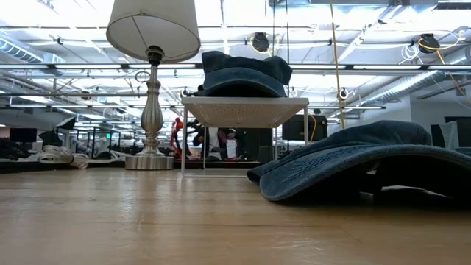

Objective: Pick & Place hat
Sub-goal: Stack the blue cap on top of the other blue caps on the shelf

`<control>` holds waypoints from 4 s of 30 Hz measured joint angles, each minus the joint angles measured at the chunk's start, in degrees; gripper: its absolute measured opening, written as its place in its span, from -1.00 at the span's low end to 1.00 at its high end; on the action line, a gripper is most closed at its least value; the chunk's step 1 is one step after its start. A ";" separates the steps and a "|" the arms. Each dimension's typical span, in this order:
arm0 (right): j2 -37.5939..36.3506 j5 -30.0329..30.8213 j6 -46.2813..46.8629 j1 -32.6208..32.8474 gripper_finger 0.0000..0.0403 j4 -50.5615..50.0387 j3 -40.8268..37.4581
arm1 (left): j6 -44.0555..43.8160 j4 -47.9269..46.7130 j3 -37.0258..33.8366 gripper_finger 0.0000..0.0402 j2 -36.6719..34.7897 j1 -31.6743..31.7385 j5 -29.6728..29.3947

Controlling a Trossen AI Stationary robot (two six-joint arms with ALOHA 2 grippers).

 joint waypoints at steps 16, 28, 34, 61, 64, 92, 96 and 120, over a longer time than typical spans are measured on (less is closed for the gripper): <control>0.08 8.98 12.58 12.75 0.36 8.56 -1.77 | 1.91 5.03 -0.02 0.04 14.57 -12.77 -10.43; 0.08 8.78 10.68 16.03 0.36 8.51 -1.77 | 19.10 20.83 -0.02 0.04 26.88 -14.10 -14.32; -0.93 8.77 8.96 16.78 0.36 8.68 -1.75 | 20.49 25.65 -0.02 0.04 32.49 -12.91 -17.81; -3.88 7.07 1.79 21.95 0.36 7.80 -1.77 | 39.12 42.58 0.00 0.04 46.05 -1.83 -7.04; -3.88 7.09 0.92 22.48 0.36 7.30 -1.77 | 42.35 42.25 0.00 0.04 46.66 -0.86 -4.57; -3.83 7.24 -2.03 22.53 0.36 3.05 -1.77 | 45.97 42.75 0.00 0.04 48.29 4.03 9.73; -3.81 7.26 -2.04 22.53 0.36 3.04 -1.77 | 45.04 43.49 0.02 0.04 49.50 5.05 12.94; -3.77 11.84 -7.16 22.79 0.36 10.18 -7.60 | 27.35 45.44 0.00 0.04 50.48 4.43 -9.76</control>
